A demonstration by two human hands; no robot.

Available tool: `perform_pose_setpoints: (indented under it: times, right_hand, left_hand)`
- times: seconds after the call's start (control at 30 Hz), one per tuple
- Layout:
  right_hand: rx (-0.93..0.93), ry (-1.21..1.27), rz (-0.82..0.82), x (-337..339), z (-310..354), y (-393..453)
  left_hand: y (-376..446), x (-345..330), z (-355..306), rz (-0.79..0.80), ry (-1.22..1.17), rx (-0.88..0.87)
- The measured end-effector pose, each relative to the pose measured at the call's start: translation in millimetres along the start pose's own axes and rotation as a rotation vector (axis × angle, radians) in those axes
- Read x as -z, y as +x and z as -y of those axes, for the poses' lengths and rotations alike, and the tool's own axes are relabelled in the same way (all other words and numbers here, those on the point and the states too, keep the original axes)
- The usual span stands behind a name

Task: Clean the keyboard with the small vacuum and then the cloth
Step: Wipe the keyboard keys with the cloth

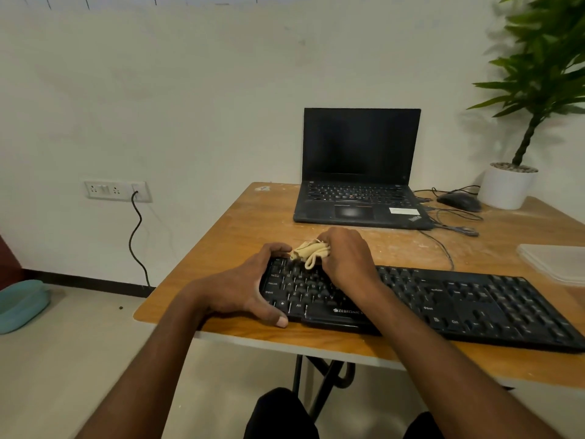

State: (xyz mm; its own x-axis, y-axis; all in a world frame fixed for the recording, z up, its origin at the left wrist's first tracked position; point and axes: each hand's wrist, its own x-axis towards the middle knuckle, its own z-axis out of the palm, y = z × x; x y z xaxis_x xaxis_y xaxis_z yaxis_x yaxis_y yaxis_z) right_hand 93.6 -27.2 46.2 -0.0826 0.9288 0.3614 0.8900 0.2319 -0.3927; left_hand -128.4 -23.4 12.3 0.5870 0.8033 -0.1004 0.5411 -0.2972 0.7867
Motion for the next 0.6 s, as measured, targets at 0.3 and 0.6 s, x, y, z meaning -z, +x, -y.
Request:
perform_pose_setpoints:
  times: [0.3, 0.6]
  right_hand:
    - [0.098, 0.107, 0.19, 28, 10, -82]
    - [0.025, 0.038, 0.081, 19, -16, -13]
  left_hand:
    - [1, -3, 5, -0.026, 0.017, -0.003]
    - [3, 8, -15, 0.11, 0.084, 0.147]
